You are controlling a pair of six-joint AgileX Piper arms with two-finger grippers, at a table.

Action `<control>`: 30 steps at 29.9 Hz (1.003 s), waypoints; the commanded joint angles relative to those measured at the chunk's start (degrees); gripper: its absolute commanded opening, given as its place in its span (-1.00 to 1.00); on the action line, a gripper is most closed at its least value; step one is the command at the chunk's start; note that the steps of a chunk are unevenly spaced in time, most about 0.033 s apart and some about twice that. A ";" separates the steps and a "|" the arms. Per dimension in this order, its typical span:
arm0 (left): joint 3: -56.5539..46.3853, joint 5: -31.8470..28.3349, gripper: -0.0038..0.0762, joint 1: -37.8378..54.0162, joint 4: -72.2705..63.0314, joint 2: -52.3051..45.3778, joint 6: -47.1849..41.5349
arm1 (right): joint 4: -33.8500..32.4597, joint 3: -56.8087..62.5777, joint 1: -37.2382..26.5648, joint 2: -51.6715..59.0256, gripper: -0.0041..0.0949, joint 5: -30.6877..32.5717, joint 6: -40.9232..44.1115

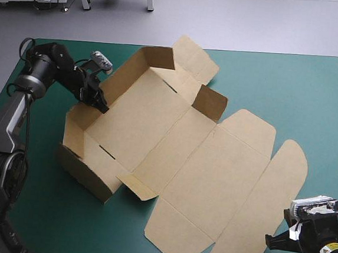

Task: Fold the box

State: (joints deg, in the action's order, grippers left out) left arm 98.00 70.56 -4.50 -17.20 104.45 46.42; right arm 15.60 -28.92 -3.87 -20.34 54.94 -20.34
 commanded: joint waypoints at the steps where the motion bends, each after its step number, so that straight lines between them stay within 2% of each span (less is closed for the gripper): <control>1: 8.77 -3.66 -0.93 -5.88 4.43 -3.11 1.75 | 0.90 -1.43 0.06 -0.39 -0.95 -3.63 -0.42; 6: 16.23 -9.55 -0.93 -13.78 11.98 -3.11 3.51 | 0.90 -1.43 0.06 -0.39 -0.95 -4.16 -0.42; 15: 19.74 -10.31 -0.93 -28.69 26.03 -3.11 9.22 | 0.90 -1.43 0.06 -0.39 -0.95 -4.16 -0.42; 23: 18.54 -9.55 -0.93 -40.19 37.78 -3.11 3.15 | 0.90 -1.43 0.06 -0.39 -0.95 -4.39 -0.42; 30: 9.99 -10.65 -0.93 -44.20 45.05 -3.17 -6.64 | 0.90 -1.43 0.06 -0.39 -0.96 -5.98 -0.42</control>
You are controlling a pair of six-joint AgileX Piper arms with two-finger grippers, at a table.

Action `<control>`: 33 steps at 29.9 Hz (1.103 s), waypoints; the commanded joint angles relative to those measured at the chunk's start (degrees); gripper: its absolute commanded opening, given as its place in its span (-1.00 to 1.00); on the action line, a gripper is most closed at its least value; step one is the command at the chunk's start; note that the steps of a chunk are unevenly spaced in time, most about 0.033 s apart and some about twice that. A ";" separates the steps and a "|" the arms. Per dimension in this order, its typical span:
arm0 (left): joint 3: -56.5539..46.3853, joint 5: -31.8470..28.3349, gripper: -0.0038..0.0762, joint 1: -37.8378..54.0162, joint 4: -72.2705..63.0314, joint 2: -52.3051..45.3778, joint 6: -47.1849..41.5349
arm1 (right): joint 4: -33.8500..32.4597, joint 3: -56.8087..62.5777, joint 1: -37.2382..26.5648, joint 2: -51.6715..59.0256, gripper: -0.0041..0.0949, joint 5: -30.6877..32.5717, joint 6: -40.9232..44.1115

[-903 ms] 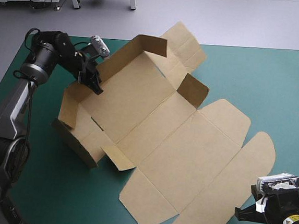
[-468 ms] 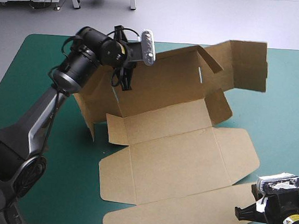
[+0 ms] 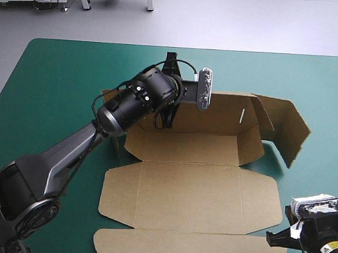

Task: Fold the box

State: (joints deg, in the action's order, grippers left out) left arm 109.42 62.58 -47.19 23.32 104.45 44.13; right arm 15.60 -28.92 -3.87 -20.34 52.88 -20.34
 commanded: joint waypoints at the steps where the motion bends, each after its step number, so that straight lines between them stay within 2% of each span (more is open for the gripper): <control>1: -2.78 -3.08 -0.93 -2.24 6.15 -3.40 -6.50 | 0.90 -1.43 0.06 -0.39 -0.95 -3.99 -0.42; 7: -11.68 -10.33 -0.93 -7.26 18.63 -5.81 -23.13 | 1.04 -1.43 0.06 -0.39 -0.95 -5.55 -0.05; 12: -19.69 -13.71 -0.93 -12.13 28.97 -8.68 -30.81 | 1.14 -1.43 0.06 -0.39 -0.95 -7.31 3.66; 19: -30.45 -14.70 -0.93 -17.06 46.07 -11.76 -48.12 | 1.14 -2.98 0.06 -0.39 -0.95 -12.09 11.84; 25: -33.68 -14.48 -0.93 -17.85 47.53 -12.04 -51.03 | 0.89 -10.14 0.06 -3.74 -0.95 -16.50 15.37; 33: -34.03 -14.61 -0.93 -17.85 47.75 -12.04 -51.03 | 0.88 -29.82 0.06 -20.89 -0.95 -15.81 14.82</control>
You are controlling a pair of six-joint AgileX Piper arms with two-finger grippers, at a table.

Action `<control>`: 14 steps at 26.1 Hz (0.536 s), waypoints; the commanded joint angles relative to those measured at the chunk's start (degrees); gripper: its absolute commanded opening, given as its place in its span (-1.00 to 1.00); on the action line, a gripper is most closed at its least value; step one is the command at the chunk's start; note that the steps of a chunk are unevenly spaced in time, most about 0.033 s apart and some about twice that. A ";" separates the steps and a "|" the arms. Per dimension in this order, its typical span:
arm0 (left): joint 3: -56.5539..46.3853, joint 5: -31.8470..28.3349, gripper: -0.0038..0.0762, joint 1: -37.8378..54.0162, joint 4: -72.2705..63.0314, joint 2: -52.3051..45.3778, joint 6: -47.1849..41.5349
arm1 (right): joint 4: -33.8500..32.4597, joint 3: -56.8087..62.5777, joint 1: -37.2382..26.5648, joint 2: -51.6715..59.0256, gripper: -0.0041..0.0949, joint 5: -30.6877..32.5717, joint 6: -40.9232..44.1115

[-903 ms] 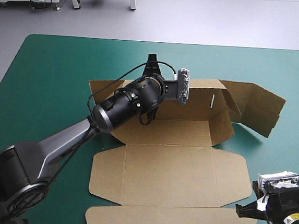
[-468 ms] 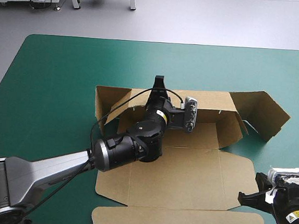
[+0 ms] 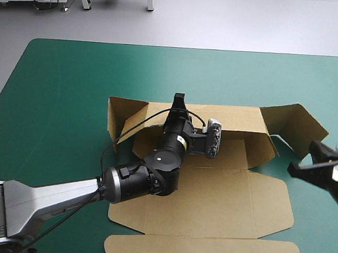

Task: Fold the box

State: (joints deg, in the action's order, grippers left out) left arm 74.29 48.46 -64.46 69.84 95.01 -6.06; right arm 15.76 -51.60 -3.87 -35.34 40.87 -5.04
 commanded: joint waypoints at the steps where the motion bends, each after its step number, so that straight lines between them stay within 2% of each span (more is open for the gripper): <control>1: 1.09 -0.49 -0.93 -0.59 1.23 -2.60 -0.85 | 0.71 -9.30 0.06 -8.58 -0.95 -3.31 -0.58; 9: 1.09 -0.49 -0.93 -0.59 1.64 -2.60 -2.55 | 3.73 -27.00 0.06 -28.57 -0.95 2.84 -4.94; 14: 1.09 -0.58 -0.93 -0.59 1.64 -2.60 -2.55 | 4.21 -41.55 0.06 -46.22 -0.95 12.60 -5.69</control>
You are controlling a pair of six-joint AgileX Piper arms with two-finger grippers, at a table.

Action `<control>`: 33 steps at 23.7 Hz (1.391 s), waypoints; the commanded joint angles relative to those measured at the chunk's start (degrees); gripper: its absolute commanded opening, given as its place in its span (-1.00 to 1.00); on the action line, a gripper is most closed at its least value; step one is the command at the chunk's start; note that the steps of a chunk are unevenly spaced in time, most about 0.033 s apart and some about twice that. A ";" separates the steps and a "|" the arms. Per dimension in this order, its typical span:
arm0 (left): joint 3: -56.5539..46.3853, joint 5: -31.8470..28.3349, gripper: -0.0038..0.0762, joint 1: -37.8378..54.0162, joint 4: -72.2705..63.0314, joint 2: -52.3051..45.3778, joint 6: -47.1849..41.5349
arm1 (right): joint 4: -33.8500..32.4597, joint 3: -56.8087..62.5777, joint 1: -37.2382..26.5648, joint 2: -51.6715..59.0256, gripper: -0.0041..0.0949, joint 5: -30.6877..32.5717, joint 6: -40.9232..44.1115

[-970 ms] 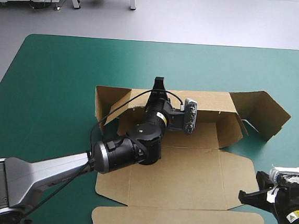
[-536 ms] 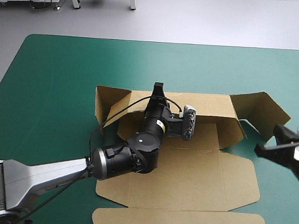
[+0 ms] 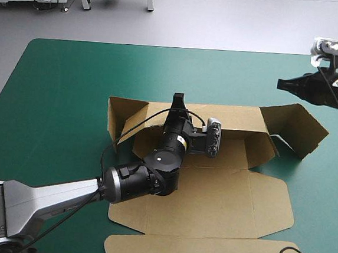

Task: Fold the box

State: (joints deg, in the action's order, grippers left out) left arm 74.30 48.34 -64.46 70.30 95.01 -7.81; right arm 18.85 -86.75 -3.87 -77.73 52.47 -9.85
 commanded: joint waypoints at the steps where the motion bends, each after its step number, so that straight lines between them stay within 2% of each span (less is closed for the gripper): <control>1: 1.09 -0.46 -0.93 -0.59 1.27 -2.60 -0.79 | 1.13 -8.77 0.06 -6.15 -0.95 2.38 -0.88; 6: 1.09 -0.60 -0.93 -0.59 7.13 -2.60 -4.90 | 0.66 -21.55 0.06 -18.50 -0.95 11.61 -0.99; 14: 1.09 0.19 -0.93 -0.48 10.91 -2.60 -11.32 | 0.67 -21.96 -1.51 -22.39 -0.95 19.09 -1.59; 20: 1.09 2.34 -0.93 -0.40 10.90 -2.60 -11.32 | 1.13 -19.24 -3.64 -21.24 -0.95 19.09 -1.59; 26: 1.09 2.34 -0.93 -0.40 10.76 -2.60 -11.44 | 3.36 -13.47 -3.64 -18.81 -0.95 19.09 -4.62; 33: 1.05 2.34 -0.93 -0.40 10.29 -2.60 -11.54 | 2.94 -10.10 -3.64 -15.30 -0.95 19.09 -5.43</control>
State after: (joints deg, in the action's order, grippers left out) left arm 73.89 49.63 -64.52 77.53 95.10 -18.31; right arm 20.80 -97.34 -7.16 -97.45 70.83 -14.15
